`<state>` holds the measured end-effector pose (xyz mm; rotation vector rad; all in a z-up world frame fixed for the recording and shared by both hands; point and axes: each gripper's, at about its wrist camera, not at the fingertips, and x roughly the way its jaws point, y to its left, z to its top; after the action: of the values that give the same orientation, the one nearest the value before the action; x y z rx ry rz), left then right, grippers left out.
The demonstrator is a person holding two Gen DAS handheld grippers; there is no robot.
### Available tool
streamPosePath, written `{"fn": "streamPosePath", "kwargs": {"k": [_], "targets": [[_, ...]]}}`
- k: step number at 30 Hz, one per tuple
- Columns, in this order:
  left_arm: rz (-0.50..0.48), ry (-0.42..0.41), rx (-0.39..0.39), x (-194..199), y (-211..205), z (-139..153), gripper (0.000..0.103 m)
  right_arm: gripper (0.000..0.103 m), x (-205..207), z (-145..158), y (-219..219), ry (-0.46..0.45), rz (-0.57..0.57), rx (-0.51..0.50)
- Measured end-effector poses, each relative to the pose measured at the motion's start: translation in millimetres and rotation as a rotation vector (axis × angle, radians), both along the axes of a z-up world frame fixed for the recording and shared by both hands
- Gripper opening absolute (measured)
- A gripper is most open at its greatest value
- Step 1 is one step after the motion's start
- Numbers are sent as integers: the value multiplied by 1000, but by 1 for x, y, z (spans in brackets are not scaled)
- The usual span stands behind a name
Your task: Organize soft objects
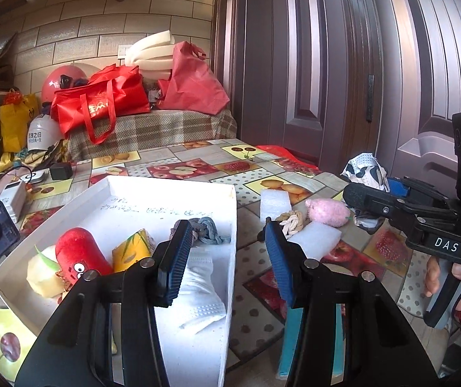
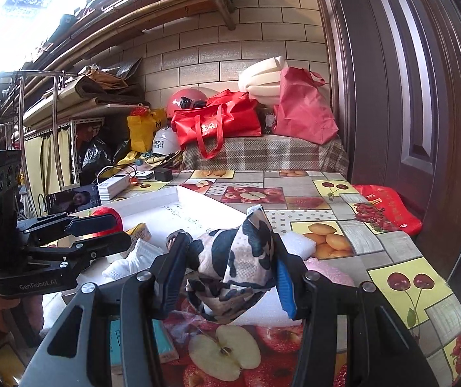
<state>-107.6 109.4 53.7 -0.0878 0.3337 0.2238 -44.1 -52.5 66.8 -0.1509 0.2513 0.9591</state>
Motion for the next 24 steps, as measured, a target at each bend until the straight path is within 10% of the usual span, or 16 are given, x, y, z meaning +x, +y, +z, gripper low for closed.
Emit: {"fn": "streamPosePath", "kwargs": {"k": [5,9,24], "targets": [[-158,62,-46,-4,-5,-2,49,50,5,0,-3,34,-13,16],[-240,216,-88,-3,-25,-9,78,50,9,-1,-2,59,-10,11],[-270,560,22,42,-70,-49,72,50,9,-1,-4,84,15,19]]}}
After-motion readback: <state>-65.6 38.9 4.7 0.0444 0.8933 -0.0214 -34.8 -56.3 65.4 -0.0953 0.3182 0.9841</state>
